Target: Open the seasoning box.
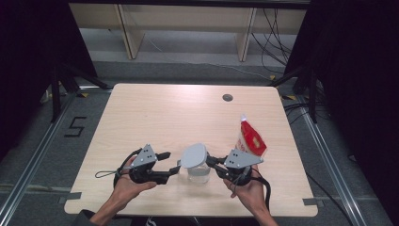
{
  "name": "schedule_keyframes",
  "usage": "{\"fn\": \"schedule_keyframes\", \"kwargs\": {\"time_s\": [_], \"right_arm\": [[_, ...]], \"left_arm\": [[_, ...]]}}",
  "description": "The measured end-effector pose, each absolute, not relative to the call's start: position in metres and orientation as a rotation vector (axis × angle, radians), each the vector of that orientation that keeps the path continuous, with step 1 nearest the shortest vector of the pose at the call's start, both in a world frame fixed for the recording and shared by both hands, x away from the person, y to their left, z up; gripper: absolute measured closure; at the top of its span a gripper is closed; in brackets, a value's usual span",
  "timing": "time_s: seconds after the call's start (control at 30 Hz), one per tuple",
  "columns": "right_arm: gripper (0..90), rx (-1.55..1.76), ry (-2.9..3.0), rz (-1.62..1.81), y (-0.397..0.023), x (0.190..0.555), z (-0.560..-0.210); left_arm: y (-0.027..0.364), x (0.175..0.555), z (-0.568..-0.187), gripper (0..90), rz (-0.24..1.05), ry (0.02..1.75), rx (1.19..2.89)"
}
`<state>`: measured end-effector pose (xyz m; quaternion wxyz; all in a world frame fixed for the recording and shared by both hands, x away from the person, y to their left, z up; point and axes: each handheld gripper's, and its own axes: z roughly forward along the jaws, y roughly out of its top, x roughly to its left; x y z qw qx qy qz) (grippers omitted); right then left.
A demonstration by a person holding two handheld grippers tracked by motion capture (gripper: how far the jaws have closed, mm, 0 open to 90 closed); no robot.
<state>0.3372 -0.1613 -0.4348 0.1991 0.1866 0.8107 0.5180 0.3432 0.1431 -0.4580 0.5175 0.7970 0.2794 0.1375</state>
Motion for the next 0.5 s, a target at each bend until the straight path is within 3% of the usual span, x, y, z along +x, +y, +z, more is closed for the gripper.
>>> {"fn": "schedule_keyframes", "kwargs": {"time_s": [0.5], "right_arm": [[86.1,0.477,2.257,1.471,-0.142,0.339,-0.424]], "left_arm": [[0.162,0.34,-0.477,20.3,0.365,0.762,1.959]]}}
